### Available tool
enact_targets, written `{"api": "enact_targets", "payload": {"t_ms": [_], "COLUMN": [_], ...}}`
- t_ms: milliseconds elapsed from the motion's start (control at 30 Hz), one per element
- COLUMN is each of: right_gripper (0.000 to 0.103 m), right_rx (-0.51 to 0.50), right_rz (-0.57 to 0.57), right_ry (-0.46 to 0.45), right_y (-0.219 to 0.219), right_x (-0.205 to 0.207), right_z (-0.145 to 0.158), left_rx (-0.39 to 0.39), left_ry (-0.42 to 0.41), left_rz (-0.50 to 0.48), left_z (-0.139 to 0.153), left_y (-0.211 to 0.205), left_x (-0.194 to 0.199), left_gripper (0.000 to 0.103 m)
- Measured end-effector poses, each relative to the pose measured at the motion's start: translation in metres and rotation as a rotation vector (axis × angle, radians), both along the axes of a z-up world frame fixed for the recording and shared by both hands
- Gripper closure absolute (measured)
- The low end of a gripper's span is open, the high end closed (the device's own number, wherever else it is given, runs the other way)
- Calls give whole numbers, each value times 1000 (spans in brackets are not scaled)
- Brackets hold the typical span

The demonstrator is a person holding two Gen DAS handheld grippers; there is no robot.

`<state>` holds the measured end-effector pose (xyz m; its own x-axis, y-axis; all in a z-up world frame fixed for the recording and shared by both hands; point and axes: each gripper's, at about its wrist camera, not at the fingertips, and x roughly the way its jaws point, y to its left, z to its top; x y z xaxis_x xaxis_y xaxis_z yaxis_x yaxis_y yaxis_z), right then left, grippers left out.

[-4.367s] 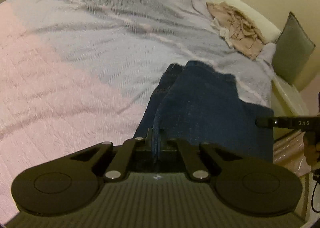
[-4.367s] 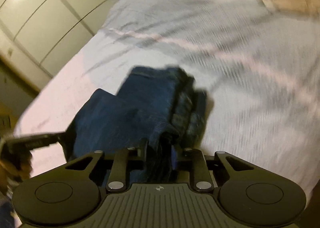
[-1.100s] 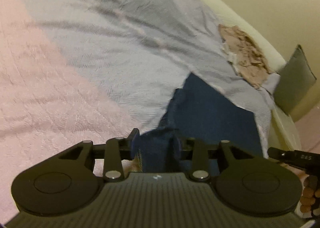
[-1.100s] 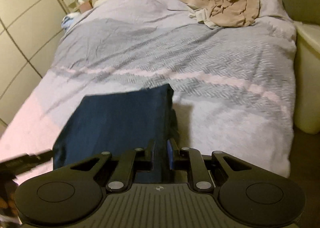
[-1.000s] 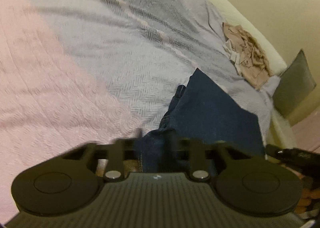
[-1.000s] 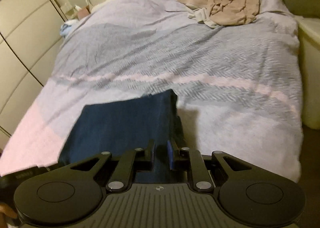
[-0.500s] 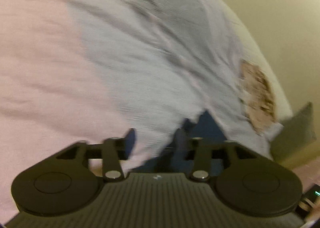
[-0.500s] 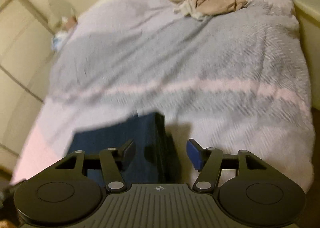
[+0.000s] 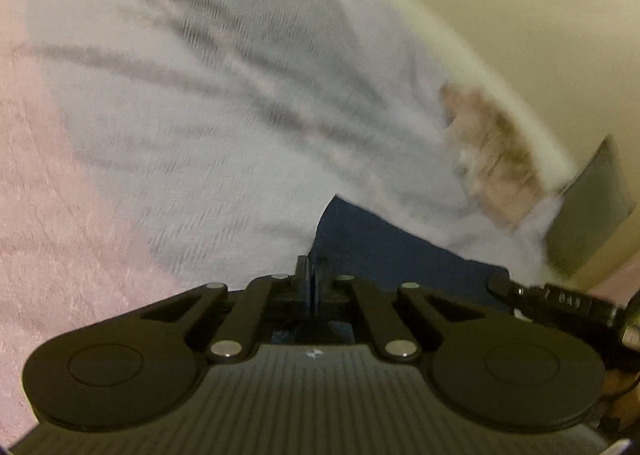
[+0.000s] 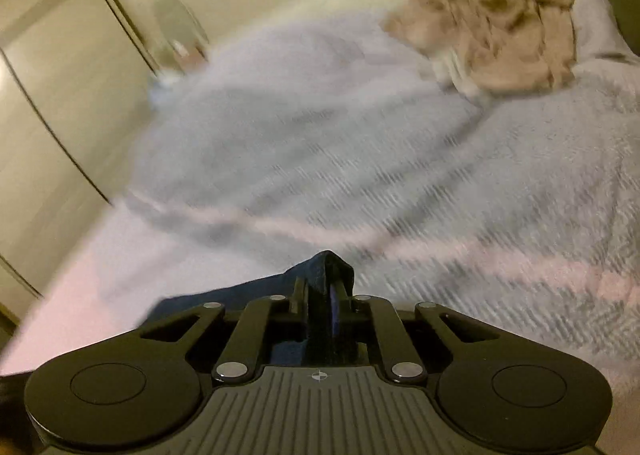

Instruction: Fold clothes

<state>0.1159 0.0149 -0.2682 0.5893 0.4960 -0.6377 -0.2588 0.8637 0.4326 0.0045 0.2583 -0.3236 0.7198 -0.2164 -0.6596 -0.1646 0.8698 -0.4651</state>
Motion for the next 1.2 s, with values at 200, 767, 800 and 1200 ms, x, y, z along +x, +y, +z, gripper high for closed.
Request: {"api": "enact_targets", "payload": {"t_ms": [200,767,800,1200], "right_gripper": [64,95,95,95], "right_rx": [-74,-217,-194,-87], "right_rz": [-91,89,81,88], "right_ry": [139,73,92,29], "right_y": [-2,32,28,-11], "right_x": [14,23,25,-84], "right_z": [-16,-52,-51,33], "left_rx": [57,160,163,153], "left_ry": [12,41,36,-7], "left_rz": [11,-171,-171,-59], "left_z": [9,-26,-22,41], "left_y": [-1,-39,-39,-13], "left_x": [5,69,67,-53], "left_gripper": [93,100,100,100]}}
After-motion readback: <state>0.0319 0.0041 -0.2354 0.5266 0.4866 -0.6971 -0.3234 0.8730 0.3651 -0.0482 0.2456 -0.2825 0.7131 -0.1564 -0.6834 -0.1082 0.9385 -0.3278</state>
